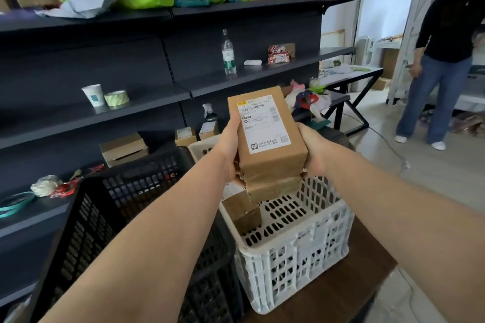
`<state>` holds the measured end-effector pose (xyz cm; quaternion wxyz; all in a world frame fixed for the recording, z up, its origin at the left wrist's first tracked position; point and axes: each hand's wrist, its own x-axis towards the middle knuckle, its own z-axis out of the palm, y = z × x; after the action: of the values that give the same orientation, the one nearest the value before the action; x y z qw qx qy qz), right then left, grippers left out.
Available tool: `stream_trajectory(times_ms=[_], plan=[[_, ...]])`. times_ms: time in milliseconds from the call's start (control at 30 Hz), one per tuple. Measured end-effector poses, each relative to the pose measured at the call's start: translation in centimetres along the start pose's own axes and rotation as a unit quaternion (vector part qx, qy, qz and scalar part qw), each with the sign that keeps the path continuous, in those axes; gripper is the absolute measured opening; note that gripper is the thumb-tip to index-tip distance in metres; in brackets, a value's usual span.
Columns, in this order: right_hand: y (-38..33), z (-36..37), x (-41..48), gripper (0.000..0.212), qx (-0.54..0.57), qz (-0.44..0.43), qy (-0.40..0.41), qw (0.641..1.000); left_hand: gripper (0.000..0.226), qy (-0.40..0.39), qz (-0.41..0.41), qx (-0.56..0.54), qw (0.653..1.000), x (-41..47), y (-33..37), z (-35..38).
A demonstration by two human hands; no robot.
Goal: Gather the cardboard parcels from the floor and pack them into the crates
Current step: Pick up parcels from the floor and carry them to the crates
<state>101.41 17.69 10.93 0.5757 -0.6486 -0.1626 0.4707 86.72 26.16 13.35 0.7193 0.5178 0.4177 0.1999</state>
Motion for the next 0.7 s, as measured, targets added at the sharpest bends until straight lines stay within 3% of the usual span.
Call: stream_trajectory(times_ms=[167, 400, 467, 533, 633, 700], plan=[[-0.2, -1.4, 7.7, 0.06, -0.004, 0.075, -0.066, 0.995, 0.087, 0.027, -0.056, -0.026, 0.998, 6.9, -1.7, 0.9], [-0.4, -4.4, 17.2, 0.053, -0.022, 0.146, -0.101, 0.984, 0.093, 0.09, -0.117, -0.042, 0.988, 15.7, -3.3, 3.2], [-0.2, -4.9, 19.9, 0.045, -0.023, 0.156, -0.105, 0.982, 0.088, 0.094, -0.135, -0.06, 0.985, 17.9, -3.7, 3.3], [0.4, -4.9, 22.6, 0.037, -0.016, 0.161, -0.11, 0.981, 0.068, 0.114, -0.129, -0.078, 0.982, 19.5, -4.1, 3.2], [1.7, -4.0, 26.2, 0.032, -0.071, 0.11, -0.087, 0.988, 0.054, 0.154, -0.122, -0.046, 0.979, 21.7, -4.8, 3.2], [2.1, -2.9, 27.1, 0.032, -0.17, 0.005, -0.085, 0.982, 0.062, 0.206, -0.125, 0.059, 0.969, 23.0, -5.5, 3.3]])
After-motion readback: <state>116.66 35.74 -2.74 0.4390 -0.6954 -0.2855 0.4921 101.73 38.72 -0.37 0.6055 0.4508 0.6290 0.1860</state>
